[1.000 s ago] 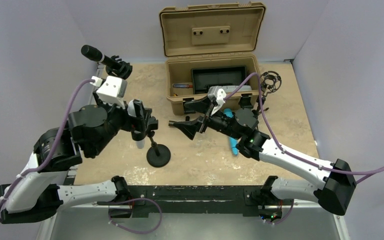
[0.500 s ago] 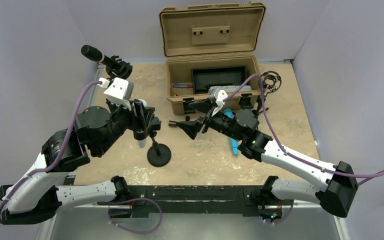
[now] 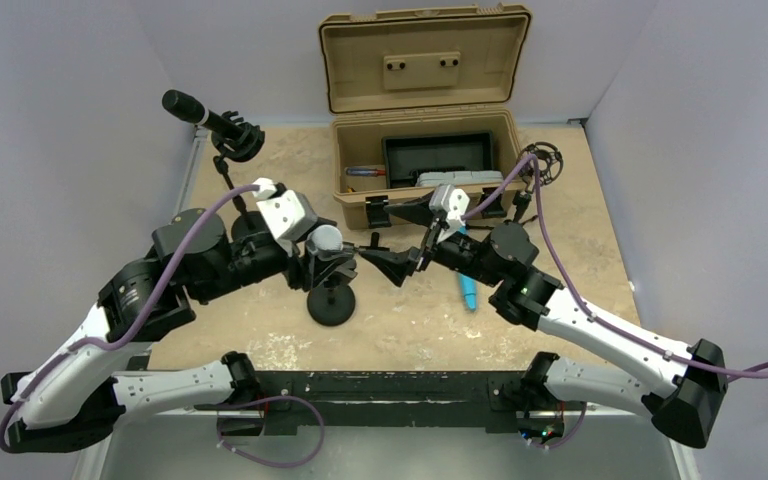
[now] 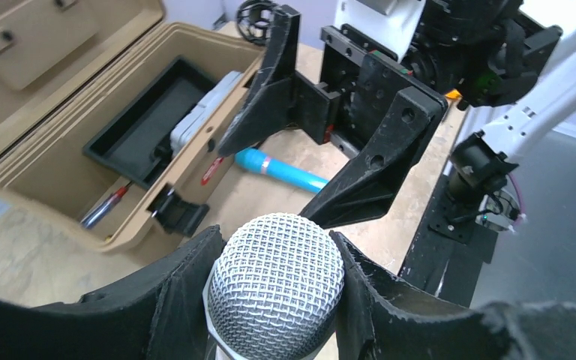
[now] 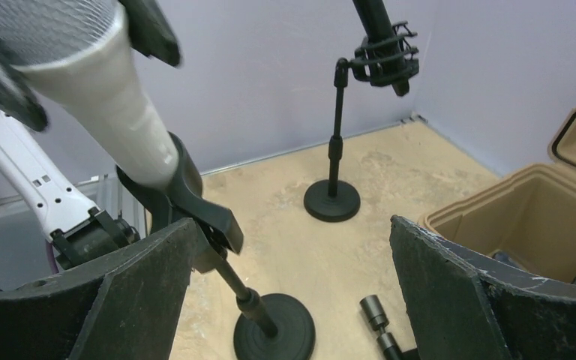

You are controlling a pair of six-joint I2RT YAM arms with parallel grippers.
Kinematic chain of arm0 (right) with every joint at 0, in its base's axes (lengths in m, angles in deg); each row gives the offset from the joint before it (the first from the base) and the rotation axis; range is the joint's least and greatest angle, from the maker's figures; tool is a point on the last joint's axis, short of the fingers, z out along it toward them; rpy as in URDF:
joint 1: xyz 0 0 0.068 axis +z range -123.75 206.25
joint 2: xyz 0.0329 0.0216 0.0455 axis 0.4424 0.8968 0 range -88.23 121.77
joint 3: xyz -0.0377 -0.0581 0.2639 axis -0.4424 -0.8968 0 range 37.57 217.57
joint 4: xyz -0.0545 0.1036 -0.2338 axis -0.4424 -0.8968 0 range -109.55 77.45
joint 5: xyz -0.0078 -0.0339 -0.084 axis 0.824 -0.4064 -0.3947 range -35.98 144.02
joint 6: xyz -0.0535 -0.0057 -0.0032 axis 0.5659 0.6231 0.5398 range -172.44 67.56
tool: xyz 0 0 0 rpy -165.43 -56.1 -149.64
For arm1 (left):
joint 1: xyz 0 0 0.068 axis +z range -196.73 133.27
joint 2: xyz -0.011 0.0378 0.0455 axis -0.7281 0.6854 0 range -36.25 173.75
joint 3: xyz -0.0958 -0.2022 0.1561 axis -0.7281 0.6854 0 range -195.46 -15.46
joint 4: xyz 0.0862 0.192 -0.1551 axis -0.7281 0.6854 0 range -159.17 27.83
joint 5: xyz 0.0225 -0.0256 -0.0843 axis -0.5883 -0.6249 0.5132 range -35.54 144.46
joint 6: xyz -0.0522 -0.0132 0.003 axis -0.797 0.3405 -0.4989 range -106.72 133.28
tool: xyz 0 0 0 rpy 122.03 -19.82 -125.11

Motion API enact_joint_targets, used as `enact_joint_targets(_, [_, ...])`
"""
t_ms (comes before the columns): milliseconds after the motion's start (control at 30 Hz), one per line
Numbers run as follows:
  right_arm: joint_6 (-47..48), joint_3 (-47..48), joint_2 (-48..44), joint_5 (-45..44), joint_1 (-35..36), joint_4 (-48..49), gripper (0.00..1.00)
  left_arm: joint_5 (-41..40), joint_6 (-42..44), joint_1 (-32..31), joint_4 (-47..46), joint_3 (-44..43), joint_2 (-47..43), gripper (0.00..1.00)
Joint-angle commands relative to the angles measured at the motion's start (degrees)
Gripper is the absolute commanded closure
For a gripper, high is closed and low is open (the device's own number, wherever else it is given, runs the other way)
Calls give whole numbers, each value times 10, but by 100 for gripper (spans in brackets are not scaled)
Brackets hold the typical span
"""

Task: Remove the microphone from the stand

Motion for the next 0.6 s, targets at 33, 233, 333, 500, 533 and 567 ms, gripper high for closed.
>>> enact_joint_targets(33, [48, -14, -29, 41, 2, 45, 1, 115, 14, 14, -25, -13, 40, 100])
enact_joint_targets(233, [95, -25, -30, 82, 5, 88, 1, 110, 7, 26, -39, -6, 43, 100])
enact_joint_targets(333, [106, -27, -15, 95, 16, 115, 1, 107, 3, 29, -44, 0, 36, 100])
enact_joint_targets(500, [111, -10, 39, 106, 38, 137, 3, 98, -2, 33, -45, 8, 25, 100])
enact_joint_targets(533, [112, -6, 48, 103, 43, 139, 4, 97, -3, 34, -44, 8, 24, 100])
enact_joint_targets(567, [112, -3, 56, 101, 47, 141, 5, 96, -3, 35, -42, 8, 23, 100])
